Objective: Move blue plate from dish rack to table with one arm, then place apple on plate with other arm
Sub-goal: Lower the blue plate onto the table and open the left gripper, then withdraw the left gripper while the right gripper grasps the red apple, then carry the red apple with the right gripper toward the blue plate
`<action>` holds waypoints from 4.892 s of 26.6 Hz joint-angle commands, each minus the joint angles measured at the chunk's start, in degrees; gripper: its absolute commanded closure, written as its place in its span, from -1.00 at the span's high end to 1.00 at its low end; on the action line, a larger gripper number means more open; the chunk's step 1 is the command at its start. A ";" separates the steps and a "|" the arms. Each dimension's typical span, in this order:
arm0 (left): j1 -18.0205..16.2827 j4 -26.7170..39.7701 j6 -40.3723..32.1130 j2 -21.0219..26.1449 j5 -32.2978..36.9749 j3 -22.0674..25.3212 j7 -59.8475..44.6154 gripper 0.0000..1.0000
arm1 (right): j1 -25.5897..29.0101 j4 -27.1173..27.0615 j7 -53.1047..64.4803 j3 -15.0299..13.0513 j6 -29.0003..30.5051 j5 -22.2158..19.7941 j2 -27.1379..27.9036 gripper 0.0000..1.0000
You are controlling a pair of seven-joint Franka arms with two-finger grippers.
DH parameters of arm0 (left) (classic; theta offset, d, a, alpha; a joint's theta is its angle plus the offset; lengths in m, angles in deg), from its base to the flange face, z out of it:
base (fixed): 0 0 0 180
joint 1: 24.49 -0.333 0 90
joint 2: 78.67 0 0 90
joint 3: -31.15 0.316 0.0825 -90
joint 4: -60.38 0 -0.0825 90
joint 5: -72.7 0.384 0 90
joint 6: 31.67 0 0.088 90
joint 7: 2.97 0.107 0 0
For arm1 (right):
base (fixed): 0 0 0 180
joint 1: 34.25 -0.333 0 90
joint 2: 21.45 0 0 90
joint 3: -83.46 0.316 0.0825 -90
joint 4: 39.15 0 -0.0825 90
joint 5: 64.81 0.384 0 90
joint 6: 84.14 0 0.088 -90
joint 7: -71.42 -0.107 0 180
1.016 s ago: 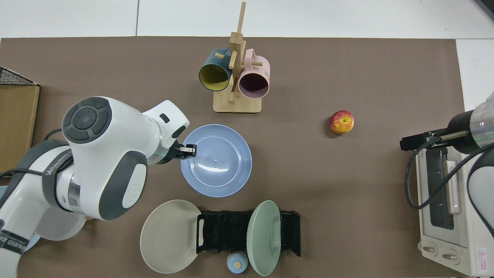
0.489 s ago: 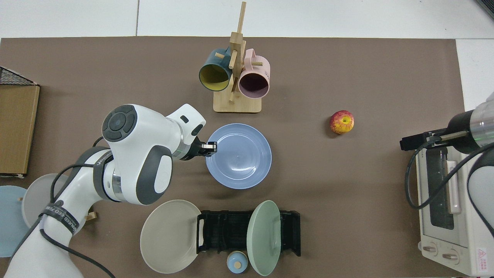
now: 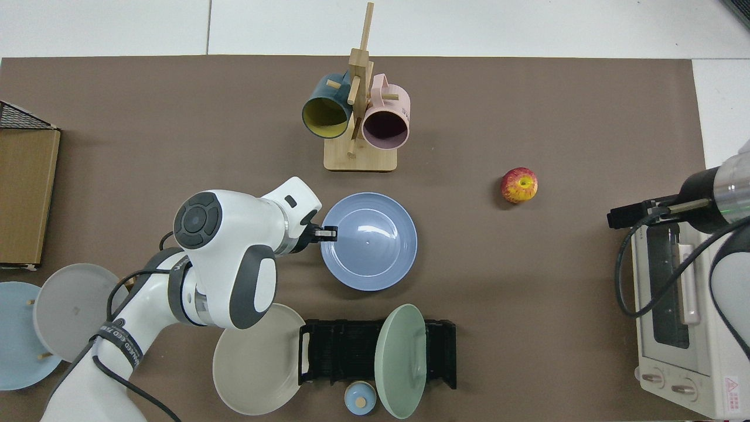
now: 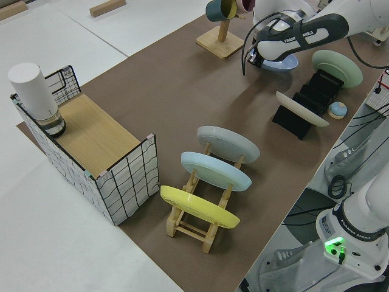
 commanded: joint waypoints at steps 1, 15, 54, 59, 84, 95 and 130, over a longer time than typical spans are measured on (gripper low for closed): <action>1.45 3.40 5.52 -1.39 -2.87 0.33 2.10 -1.00 | 0.95 -0.56 -1.13 0.68 0.31 0.02 0.42 1.00; 2.51 5.34 9.31 -0.77 -5.78 0.41 6.93 1.00 | 0.87 -0.56 -1.13 0.68 0.31 0.02 0.33 1.00; -4.08 -32.36 -51.16 -7.45 32.54 5.86 -0.18 1.00 | -5.20 3.13 -0.70 1.39 40.39 1.25 26.96 1.00; -3.91 -35.09 -54.15 -9.82 32.01 8.76 1.22 1.00 | -4.85 3.84 -0.08 1.39 40.39 1.34 27.14 1.00; -8.57 -29.03 -49.93 -13.52 23.31 10.61 1.75 1.00 | -5.02 8.06 2.19 1.39 40.30 1.16 26.35 0.07; -9.53 -28.50 -47.91 -13.78 23.49 10.78 1.84 1.00 | -5.46 6.04 4.14 1.47 39.25 1.34 25.65 -1.00; -9.62 -28.32 -48.96 -14.31 23.40 10.96 1.13 1.00 | -35.87 5.51 -40.41 1.21 34.58 0.37 20.80 -1.00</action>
